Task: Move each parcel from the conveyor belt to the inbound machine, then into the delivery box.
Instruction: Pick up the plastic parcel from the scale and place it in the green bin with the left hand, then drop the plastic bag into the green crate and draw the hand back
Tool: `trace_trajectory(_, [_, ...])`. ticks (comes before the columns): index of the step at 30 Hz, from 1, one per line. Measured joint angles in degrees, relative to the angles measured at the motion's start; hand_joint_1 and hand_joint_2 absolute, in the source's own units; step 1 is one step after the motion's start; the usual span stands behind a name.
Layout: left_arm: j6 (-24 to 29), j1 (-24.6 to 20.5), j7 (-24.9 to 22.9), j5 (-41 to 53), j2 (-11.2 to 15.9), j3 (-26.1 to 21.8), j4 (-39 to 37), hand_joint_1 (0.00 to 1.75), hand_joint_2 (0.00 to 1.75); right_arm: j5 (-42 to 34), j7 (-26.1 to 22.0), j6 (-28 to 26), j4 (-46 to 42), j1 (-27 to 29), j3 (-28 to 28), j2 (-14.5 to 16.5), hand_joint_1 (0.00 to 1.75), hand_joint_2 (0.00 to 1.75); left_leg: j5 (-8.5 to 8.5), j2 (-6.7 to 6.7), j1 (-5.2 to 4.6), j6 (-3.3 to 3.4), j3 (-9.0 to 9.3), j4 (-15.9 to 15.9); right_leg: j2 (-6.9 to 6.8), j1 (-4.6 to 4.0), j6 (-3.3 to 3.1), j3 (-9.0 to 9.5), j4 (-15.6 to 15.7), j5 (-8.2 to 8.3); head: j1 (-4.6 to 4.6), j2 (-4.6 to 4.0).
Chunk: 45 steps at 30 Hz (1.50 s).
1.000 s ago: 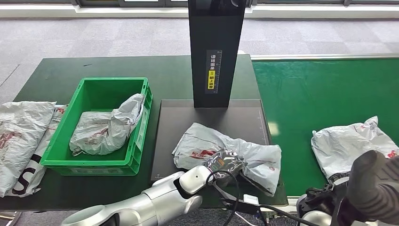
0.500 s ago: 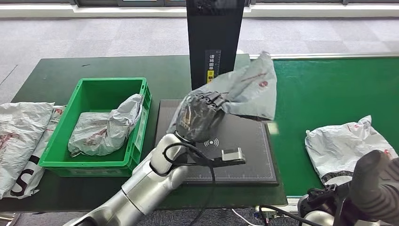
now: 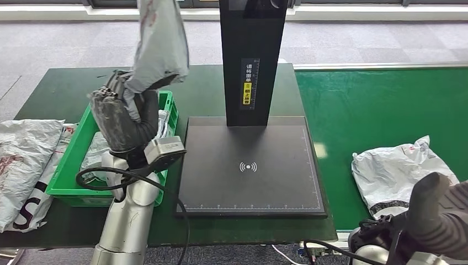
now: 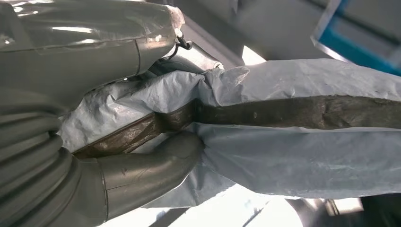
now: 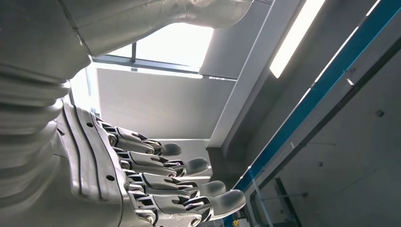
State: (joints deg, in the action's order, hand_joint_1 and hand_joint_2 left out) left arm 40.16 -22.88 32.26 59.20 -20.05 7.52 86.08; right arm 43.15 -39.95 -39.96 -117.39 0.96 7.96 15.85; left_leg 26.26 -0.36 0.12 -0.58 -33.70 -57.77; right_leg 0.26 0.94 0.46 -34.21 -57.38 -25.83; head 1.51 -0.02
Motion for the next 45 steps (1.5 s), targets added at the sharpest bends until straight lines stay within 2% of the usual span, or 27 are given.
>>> trace_trajectory(4, [0.0, 0.3, 0.9, -0.6, -0.1, -3.3, 3.3, 1.75, 1.75, -0.1, 0.0, 0.0, 0.2, 0.0, 0.0, 0.0, 0.0, 1.75, 0.0, -0.03, 0.0, 0.0, -0.01, 0.0, -0.02, 0.0, 0.0, 0.0, 0.0, 0.0, 0.0, 0.0])
trace_trajectory(11, [0.0, 0.7, 1.0, -0.1, -0.3, -5.5, 5.8, 1.75, 1.75, -0.1, 0.0, 0.0, 0.3, 0.0, 0.0, 0.0, 0.0, 1.75, 0.0, -0.03, -0.01, 0.0, -0.01, 0.0, -0.02, 0.01, 0.0, 0.02, 0.0, 0.0, 0.0, 0.0])
trace_trajectory(18, [0.0, -1.2, 0.3, 8.4, -0.4, -11.4, 7.7, 1.75, 1.75, -1.0, 0.0, 0.0, 0.4, -0.1, 0.0, 0.0, 0.0, 1.75, 0.0, -0.03, 0.01, 0.0, 0.0, 0.0, -0.03, -0.01, 0.0, 0.02, 0.0, 0.0, 0.0, 0.0])
trace_trajectory(22, [0.0, -4.2, 2.1, 11.6, -0.4, -17.6, 4.2, 1.75, 1.75, -1.7, 0.0, 0.0, 0.9, -0.2, 0.0, 0.0, 0.0, 1.75, -0.03, -0.02, 0.01, -0.02, 0.04, 0.0, -0.02, -0.01, 0.0, 0.04, 0.0, 0.0, 0.01, 0.0])
trace_trajectory(26, [0.0, -5.8, 0.3, 16.2, -0.4, -22.1, -1.6, 1.75, 1.75, -1.9, 0.0, 0.0, 1.3, -0.2, 0.0, 0.0, 0.0, 1.75, -0.05, -0.03, 0.01, -0.02, 0.05, 0.0, -0.02, -0.01, -0.01, 0.06, 0.0, 0.01, 0.01, 0.0])
trace_trajectory(30, [0.0, -6.2, -4.4, 20.2, -0.4, -23.6, -6.6, 1.75, 1.75, -1.8, 0.0, 0.0, 1.7, -0.2, 0.0, 0.1, 0.0, 1.75, -0.05, -0.06, 0.0, -0.01, 0.04, 0.0, -0.04, 0.0, -0.01, 0.08, 0.0, 0.01, 0.0, 0.0])
trace_trajectory(38, [0.0, -7.5, -7.1, 24.0, -0.4, -26.8, -14.7, 1.75, 1.75, -1.6, 0.0, 0.0, 2.6, -0.3, 0.0, 0.2, 0.0, 1.75, -0.04, -0.06, 0.01, 0.0, 0.01, 0.0, -0.04, -0.01, -0.01, 0.06, 0.0, 0.01, 0.0, 0.0])
trace_trajectory(39, [0.0, -7.6, -7.9, 24.4, -0.3, -27.1, -15.5, 1.37, 1.75, -1.6, 0.0, 0.0, 2.7, -0.4, 0.0, 0.2, 0.0, 1.75, -0.04, -0.06, 0.01, 0.0, 0.02, 0.0, -0.05, -0.01, -0.01, 0.06, 0.0, 0.01, 0.0, 0.0])
trace_trajectory(42, [0.0, -7.9, -10.9, 25.3, 0.1, -27.4, -17.9, 0.06, 1.75, -1.6, 0.0, 0.0, 2.9, -0.4, 0.0, 0.2, 0.0, 1.75, -0.04, -0.07, 0.01, 0.0, 0.01, 0.0, -0.06, -0.02, -0.01, 0.06, 0.0, 0.01, 0.0, 0.0])
trace_trajectory(44, [0.0, -8.0, -11.8, 25.0, 0.4, -27.4, -19.2, 0.0, 1.75, -1.6, 0.0, 0.0, 3.0, -0.4, 0.0, 0.2, 0.0, 1.75, -0.04, -0.07, 0.01, -0.01, 0.02, 0.0, -0.06, -0.02, -0.01, 0.06, 0.0, 0.01, 0.0, 0.0])
trace_trajectory(45, [0.0, -8.0, -12.1, 24.6, 0.5, -27.4, -19.8, 0.0, 1.31, -1.6, 0.0, 0.0, 3.0, -0.4, 0.0, 0.2, 0.0, 1.75, -0.04, -0.07, 0.01, -0.01, 0.01, 0.0, -0.06, -0.02, -0.01, 0.06, 0.0, 0.01, 0.0, 0.0])
